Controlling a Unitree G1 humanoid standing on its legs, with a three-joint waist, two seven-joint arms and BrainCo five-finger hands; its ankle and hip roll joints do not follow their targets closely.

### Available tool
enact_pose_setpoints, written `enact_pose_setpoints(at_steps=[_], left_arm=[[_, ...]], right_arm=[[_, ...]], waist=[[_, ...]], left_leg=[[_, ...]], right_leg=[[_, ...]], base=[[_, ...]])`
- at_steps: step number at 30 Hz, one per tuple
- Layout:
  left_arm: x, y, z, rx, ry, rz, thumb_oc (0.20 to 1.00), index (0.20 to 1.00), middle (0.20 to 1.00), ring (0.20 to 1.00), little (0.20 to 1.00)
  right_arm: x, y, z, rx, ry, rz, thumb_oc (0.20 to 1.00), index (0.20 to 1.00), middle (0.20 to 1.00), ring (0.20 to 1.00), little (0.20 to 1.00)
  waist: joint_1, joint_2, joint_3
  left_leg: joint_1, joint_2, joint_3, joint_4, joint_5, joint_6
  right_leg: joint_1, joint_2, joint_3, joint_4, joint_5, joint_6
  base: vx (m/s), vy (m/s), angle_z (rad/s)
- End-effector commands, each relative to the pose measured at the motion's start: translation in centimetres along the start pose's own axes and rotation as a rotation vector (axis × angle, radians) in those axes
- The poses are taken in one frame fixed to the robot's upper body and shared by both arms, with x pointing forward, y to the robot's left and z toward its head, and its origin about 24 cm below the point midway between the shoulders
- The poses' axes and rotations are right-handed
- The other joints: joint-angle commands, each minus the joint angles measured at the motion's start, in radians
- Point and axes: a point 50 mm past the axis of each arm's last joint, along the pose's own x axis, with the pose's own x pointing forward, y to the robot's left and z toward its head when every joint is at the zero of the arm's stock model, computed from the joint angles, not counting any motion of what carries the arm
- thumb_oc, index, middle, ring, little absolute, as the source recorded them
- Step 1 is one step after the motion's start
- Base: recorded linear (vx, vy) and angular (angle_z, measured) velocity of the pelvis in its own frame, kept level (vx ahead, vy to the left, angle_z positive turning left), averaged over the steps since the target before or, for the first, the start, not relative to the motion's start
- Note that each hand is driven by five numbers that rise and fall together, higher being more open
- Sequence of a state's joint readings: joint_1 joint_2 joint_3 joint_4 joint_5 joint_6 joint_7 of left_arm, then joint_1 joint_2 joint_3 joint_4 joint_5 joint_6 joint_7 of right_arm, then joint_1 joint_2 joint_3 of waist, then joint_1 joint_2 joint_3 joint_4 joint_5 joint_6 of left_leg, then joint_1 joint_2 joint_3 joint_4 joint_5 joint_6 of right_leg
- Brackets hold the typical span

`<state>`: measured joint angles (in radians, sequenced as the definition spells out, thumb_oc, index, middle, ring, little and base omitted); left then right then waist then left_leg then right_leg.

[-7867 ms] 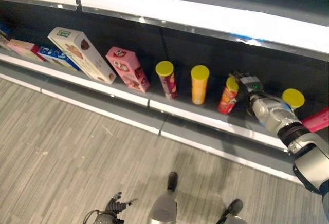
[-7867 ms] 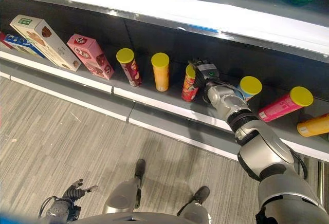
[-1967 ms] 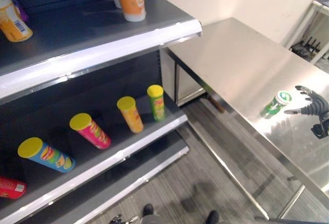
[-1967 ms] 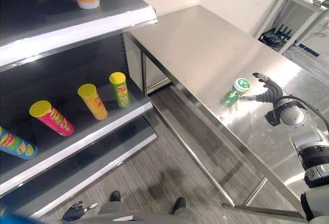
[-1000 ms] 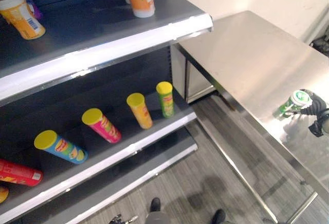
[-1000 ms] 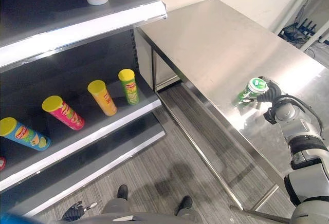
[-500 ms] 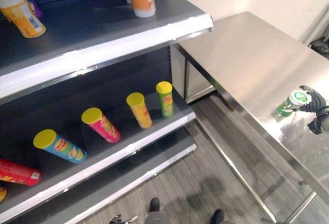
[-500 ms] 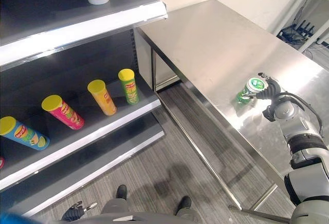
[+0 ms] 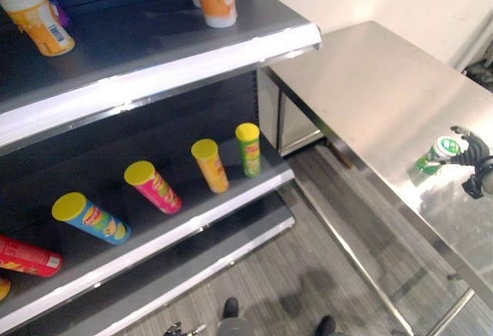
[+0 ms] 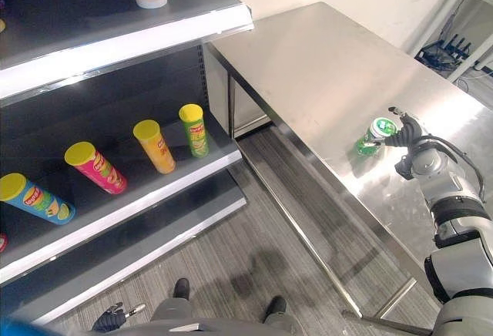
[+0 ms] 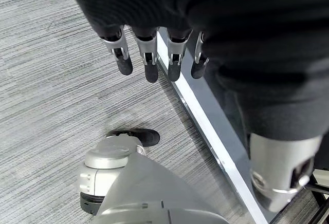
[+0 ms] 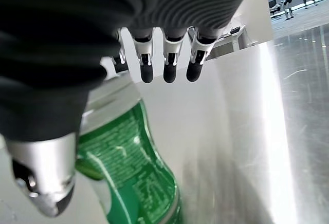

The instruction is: Put the goods on the table back onto the shelves and tidy them up.

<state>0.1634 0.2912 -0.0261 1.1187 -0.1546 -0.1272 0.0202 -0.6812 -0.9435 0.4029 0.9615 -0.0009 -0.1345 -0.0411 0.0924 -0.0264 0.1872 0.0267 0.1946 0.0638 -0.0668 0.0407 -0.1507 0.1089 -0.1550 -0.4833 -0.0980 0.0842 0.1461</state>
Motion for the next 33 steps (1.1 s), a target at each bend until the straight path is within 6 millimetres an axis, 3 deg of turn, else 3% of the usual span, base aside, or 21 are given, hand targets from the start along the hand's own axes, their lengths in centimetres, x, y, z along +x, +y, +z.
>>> enact_pose_setpoints(at_steps=[1,33], left_arm=[[0.2,1.3,0.6,0.043,-0.013,0.028,1.000,1.000,1.000,1.000,1.000],[0.2,1.4,0.4,0.052,-0.001,0.028,1.000,1.000,1.000,1.000,1.000]], right_arm=[[1.0,-2.0,2.4,-0.033,-0.056,-0.072,1.000,1.000,1.000,1.000,1.000],[0.9,0.8,2.2,-0.037,-0.048,0.027,1.000,1.000,1.000,1.000,1.000]], waist=[[0.022,-0.026,-0.013],[0.033,-0.025,-0.011]], left_leg=[[0.038,0.068,0.123,0.016,0.019,-0.051],[0.037,0.063,0.113,0.007,0.023,-0.053]], right_leg=[[0.029,0.026,0.031,0.011,-0.098,-0.009],[0.037,0.020,0.015,0.011,-0.096,-0.006]], base=[[0.00,0.000,0.00],[0.00,0.000,0.00]])
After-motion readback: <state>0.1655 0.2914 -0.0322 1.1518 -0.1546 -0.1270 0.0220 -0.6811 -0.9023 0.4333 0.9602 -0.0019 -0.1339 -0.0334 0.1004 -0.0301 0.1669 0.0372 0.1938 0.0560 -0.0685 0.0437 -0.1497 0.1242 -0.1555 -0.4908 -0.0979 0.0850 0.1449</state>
